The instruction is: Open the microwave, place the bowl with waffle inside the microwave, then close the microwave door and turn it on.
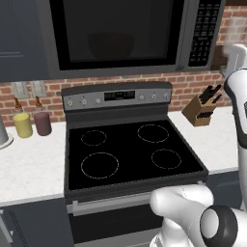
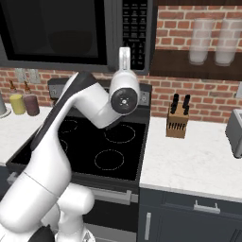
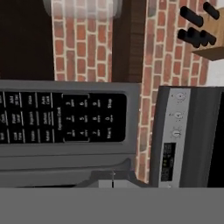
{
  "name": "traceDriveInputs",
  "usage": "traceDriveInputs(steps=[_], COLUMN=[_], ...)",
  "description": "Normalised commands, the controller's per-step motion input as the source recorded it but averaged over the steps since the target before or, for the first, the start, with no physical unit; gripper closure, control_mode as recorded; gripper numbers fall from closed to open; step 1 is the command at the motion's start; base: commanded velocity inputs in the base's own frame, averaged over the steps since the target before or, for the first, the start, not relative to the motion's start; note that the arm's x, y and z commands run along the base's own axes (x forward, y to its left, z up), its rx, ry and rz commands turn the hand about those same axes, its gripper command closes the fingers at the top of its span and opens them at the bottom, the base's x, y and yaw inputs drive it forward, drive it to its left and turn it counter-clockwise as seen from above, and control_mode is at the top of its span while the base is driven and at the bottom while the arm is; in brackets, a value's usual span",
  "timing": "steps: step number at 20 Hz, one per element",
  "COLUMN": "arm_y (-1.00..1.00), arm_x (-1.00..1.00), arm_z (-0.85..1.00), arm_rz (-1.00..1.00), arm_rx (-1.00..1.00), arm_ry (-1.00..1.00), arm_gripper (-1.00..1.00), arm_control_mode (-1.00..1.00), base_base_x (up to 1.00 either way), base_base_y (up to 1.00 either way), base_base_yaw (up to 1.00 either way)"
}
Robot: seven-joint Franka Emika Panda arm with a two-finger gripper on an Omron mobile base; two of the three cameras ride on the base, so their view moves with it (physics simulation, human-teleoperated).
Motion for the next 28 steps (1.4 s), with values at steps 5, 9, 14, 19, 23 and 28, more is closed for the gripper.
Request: traceDriveInputs(steps=[5, 9, 14, 19, 23, 28], arm_y=[0.00, 0.00, 0.00, 0.00, 0.00, 0.00], arm_x=[0.42, 0.47, 0.44, 0.40, 0.33, 0.28], arm_z=[0.00, 0.00, 0.00, -0.04, -0.09, -0.12], arm_rz=[0.00, 0.00, 0.00, 0.00, 0.00, 0.00], arm_rx=[0.00, 0.00, 0.00, 0.00, 0.00, 0.00], arm_ry=[0.00, 0.00, 0.00, 0.00, 0.00, 0.00], arm_gripper=[1.00, 1.00, 1.00, 1.00, 1.00, 1.00], arm_control_mode=[-1.00, -1.00, -1.00, -1.00, -1.00, -1.00], base_base_x=[0.00, 0.00, 0.00, 0.00, 0.00, 0.00], base_base_y=[0.00, 0.00, 0.00, 0.00, 0.00, 0.00], base_base_yaw=[0.00, 0.00, 0.00, 0.00, 0.00, 0.00])
